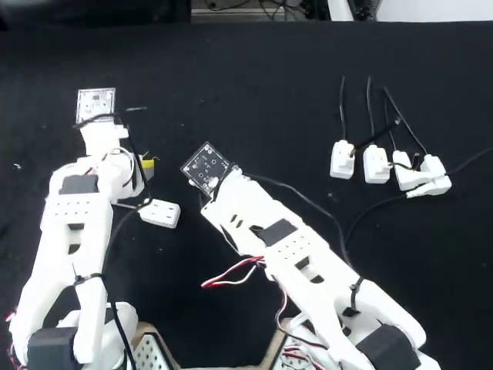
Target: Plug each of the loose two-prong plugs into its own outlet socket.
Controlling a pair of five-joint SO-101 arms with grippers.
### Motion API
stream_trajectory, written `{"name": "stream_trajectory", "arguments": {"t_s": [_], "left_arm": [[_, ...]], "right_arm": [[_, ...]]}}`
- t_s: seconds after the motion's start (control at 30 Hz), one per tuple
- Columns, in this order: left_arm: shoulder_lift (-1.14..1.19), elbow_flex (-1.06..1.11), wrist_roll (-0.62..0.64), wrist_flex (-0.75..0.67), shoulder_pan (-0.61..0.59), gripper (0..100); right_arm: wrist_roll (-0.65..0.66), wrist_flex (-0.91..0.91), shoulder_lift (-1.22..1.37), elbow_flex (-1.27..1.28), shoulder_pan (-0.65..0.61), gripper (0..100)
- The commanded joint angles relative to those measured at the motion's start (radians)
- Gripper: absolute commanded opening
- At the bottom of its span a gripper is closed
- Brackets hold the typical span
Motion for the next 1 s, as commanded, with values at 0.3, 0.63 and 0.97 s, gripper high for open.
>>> {"name": "stream_trajectory", "arguments": {"t_s": [0.3,0.63,0.97], "left_arm": [[0.072,0.077,-0.180,-0.074,-0.042,26],[0.058,-0.173,-0.473,0.511,-0.030,26],[0.055,0.061,-0.471,0.301,0.071,26]], "right_arm": [[-0.008,-0.031,-0.047,-0.015,0.018,1.0],[-0.092,-0.029,-0.054,-0.018,0.104,1.0],[-0.252,-0.023,-0.054,-0.042,0.249,1.0]]}}
